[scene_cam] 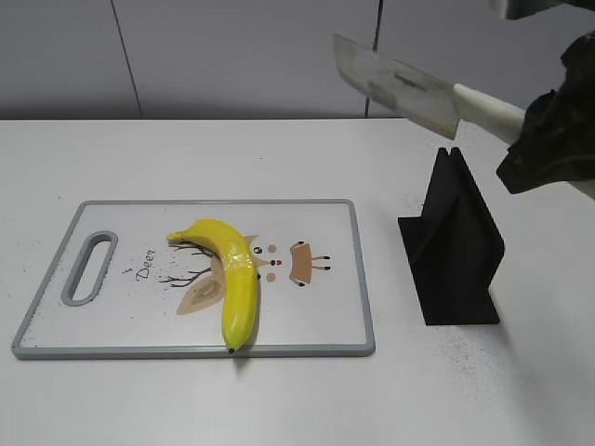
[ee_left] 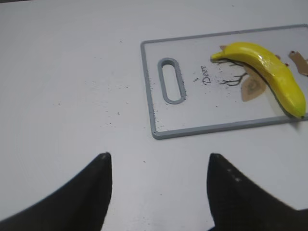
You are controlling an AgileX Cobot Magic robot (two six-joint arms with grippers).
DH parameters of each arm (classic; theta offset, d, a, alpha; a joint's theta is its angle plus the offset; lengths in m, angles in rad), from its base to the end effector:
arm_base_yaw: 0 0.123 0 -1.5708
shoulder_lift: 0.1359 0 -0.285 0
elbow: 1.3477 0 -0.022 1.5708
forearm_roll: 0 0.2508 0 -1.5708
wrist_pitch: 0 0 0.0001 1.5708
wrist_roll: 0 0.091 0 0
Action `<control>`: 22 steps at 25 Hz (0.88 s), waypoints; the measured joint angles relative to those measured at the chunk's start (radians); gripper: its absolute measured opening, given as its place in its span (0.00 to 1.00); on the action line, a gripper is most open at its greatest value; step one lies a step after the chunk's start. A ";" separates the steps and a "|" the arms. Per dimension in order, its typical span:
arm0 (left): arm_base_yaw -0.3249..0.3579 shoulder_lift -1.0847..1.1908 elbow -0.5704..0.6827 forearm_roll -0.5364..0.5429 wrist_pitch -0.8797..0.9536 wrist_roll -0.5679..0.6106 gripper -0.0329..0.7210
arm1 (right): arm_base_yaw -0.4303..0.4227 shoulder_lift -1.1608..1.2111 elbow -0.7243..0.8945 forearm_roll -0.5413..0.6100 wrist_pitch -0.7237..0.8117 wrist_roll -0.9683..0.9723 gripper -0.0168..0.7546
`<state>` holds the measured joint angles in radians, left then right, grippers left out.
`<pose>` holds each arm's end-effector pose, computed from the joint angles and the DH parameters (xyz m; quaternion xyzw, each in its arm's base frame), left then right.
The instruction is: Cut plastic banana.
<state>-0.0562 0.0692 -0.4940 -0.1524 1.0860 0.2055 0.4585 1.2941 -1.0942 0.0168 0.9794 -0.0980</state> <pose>0.0040 -0.0125 0.2744 0.1153 0.8682 -0.0404 0.4810 0.2268 0.1133 0.3180 -0.2640 0.9349 0.0503 0.2318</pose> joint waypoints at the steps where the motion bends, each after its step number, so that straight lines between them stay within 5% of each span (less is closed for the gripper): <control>1: 0.000 0.023 -0.005 -0.012 0.000 0.009 0.82 | 0.000 0.004 0.000 0.005 -0.002 -0.049 0.24; 15: 0.000 0.543 -0.160 -0.186 -0.150 0.450 0.82 | 0.000 0.295 -0.217 0.008 0.055 -0.572 0.24; 22: -0.001 0.861 -0.351 -0.300 -0.120 0.763 0.82 | 0.003 0.431 -0.331 0.143 0.107 -0.840 0.24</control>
<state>-0.0574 0.9304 -0.8452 -0.4519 0.9658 0.9683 0.4613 1.7248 -1.4248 0.1601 1.0865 -0.9378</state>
